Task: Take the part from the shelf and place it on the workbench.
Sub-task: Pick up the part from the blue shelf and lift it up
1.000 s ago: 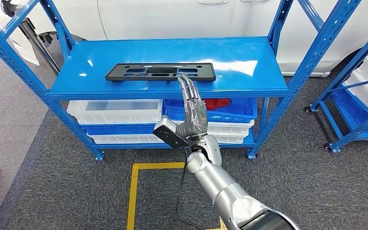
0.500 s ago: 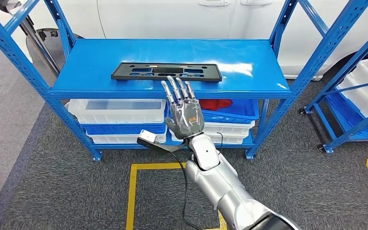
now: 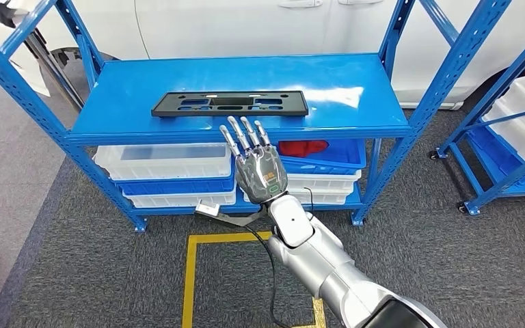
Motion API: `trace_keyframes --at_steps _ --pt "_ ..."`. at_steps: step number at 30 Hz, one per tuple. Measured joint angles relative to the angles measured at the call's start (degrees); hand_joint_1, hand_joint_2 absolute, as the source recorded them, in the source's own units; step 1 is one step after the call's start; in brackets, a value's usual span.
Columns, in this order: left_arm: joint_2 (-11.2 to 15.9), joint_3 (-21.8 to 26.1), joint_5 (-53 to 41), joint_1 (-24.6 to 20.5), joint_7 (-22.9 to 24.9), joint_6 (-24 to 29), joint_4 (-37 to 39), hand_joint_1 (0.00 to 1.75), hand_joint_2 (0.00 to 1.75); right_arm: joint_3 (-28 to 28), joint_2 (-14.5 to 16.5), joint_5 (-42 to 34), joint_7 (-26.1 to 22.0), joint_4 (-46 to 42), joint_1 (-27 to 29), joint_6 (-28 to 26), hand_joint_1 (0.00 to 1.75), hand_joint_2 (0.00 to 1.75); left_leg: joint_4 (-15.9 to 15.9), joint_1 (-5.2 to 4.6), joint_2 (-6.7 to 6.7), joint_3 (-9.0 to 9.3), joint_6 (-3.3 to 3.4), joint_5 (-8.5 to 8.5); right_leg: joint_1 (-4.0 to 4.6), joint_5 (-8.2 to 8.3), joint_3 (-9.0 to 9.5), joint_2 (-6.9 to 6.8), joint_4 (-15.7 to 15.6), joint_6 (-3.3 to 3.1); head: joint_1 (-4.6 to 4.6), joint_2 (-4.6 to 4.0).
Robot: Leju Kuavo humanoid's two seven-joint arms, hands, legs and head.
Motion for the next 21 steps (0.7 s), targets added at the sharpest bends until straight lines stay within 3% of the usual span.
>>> trace_keyframes --at_steps 2,3,4,7,9,12,14,17,18,19,21 --pt "-0.01 0.14 0.03 0.11 0.03 -0.02 0.00 0.00 0.00 1.36 -0.27 0.00 1.16 0.52 -0.11 0.02 0.00 1.75 7.19 0.40 -0.01 -3.54 -0.56 -2.70 0.01 -0.06 -0.01 0.02 0.06 -0.06 0.00 0.00" --pt "0.01 0.20 0.06 0.16 0.03 -0.02 0.00 0.00 0.00 1.87 -0.42 0.00 1.49 0.87 -0.11 0.02 0.00 1.75 8.44 0.59 0.00 -4.27 -0.78 -2.59 -0.01 -0.12 0.01 0.06 0.12 -0.01 0.00 0.00" --pt "0.05 0.25 0.07 0.19 0.02 -0.02 0.00 0.00 0.00 2.25 -0.54 0.00 1.70 1.23 -0.12 0.03 0.00 1.75 7.32 0.76 0.00 -3.85 -0.94 -1.32 -0.06 -0.21 0.05 0.12 0.21 0.11 0.00 0.00" --pt "0.20 0.36 0.12 0.12 -0.11 0.00 0.00 0.00 0.00 2.96 -0.67 0.00 2.27 2.11 -0.42 0.02 0.00 1.75 -4.16 1.11 -0.05 1.63 -1.04 4.07 -0.15 -0.78 0.20 0.33 0.77 0.87 0.00 0.00" --pt "0.23 0.48 0.22 0.10 -0.23 0.00 0.00 0.00 0.00 3.35 -0.69 0.00 2.74 2.78 -0.78 0.02 0.00 1.75 -7.79 0.93 -0.20 3.37 -0.46 4.65 0.01 -1.01 0.07 0.43 1.00 1.49 0.00 0.00" --pt "0.23 0.75 0.45 0.21 -0.37 -0.02 0.00 0.00 0.00 3.71 -0.79 0.00 3.06 3.70 -1.05 0.02 0.00 1.75 -8.01 0.79 -0.28 3.48 0.85 4.42 -0.04 -1.37 -0.02 0.41 1.18 2.50 0.00 0.00" --pt "0.26 0.83 0.52 0.18 -0.45 -0.06 0.00 0.00 0.00 3.86 -0.84 0.00 3.10 4.16 -1.30 0.00 0.00 1.75 -8.28 0.84 -0.24 3.80 1.64 4.32 -0.20 -3.14 -1.63 0.32 4.65 3.00 0.00 0.00" --pt "0.30 0.92 0.57 0.15 -0.50 -0.25 0.00 0.00 0.00 3.97 -0.98 0.00 3.09 5.02 -1.37 0.01 0.00 1.75 -8.29 0.53 -0.19 4.31 2.25 3.80 -0.26 -7.33 -8.19 0.29 16.36 3.22 0.00 0.00" --pt "0.31 0.96 0.58 0.20 -0.51 -0.34 0.00 0.00 0.00 4.00 -1.08 0.00 3.06 5.33 -1.29 0.01 0.00 1.75 -8.28 0.41 -0.22 4.62 2.33 3.54 -0.25 -7.29 -9.77 0.29 18.44 3.17 0.00 0.00" --pt "0.32 1.01 0.60 0.24 -0.53 -0.42 0.00 0.00 0.00 4.04 -1.16 0.00 3.02 5.59 -1.24 0.01 0.00 1.75 -8.27 0.29 -0.27 5.06 2.34 3.21 -0.23 -5.99 -10.15 0.29 18.08 3.01 0.00 0.00" --pt "0.32 1.07 0.62 0.29 -0.57 -0.56 0.00 0.00 0.00 4.08 -1.25 0.00 2.90 5.91 -1.32 0.01 0.00 1.75 -8.27 0.10 -0.37 6.24 2.22 2.37 -0.03 -0.82 -7.61 0.28 10.83 2.34 0.00 0.00"
